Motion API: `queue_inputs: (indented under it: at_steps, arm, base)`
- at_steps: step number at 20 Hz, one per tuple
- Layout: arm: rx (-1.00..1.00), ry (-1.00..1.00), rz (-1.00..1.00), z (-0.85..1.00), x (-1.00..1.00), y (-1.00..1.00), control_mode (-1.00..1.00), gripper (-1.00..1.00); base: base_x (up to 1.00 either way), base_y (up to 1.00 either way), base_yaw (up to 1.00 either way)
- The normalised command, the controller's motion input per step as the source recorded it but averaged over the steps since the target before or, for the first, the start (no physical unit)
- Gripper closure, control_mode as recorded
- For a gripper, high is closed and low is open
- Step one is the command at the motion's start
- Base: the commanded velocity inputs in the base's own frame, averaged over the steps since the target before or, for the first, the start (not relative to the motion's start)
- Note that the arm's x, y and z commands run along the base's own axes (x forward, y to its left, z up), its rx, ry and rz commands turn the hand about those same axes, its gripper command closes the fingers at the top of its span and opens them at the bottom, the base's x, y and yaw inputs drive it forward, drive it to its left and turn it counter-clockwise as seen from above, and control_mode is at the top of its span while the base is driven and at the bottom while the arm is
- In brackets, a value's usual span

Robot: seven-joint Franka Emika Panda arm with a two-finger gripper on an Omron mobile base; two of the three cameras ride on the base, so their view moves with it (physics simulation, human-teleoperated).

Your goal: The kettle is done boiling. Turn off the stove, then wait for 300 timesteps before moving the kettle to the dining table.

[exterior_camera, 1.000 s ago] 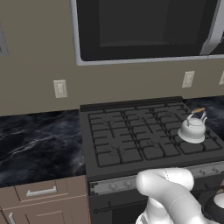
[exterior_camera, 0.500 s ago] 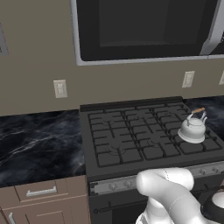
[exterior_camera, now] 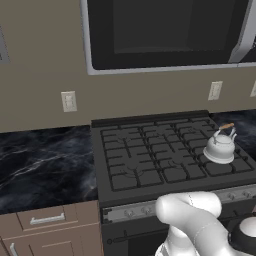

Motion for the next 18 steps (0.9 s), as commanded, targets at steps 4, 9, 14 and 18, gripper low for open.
queue_inputs:
  at_steps: [4, 9, 14, 18]
  arm:
    - [-0.15, 0.00, 0.03, 0.16, 0.10, 0.19, -1.00, -1.00]
    - [-0.14, 0.00, 0.02, 0.13, 0.14, 0.22, -1.00, -1.00]
    - [-0.13, 0.00, 0.01, 0.14, 0.10, 0.15, -1.00, -1.00]
    - [-0.12, 0.00, 0.01, 0.12, 0.09, 0.13, -1.00, -1.00]
  base:
    - [0.00, 0.00, 0.00]
    - [0.00, 0.00, 0.00]
    - [0.00, 0.00, 0.00]
    - [0.00, 0.00, 0.00]
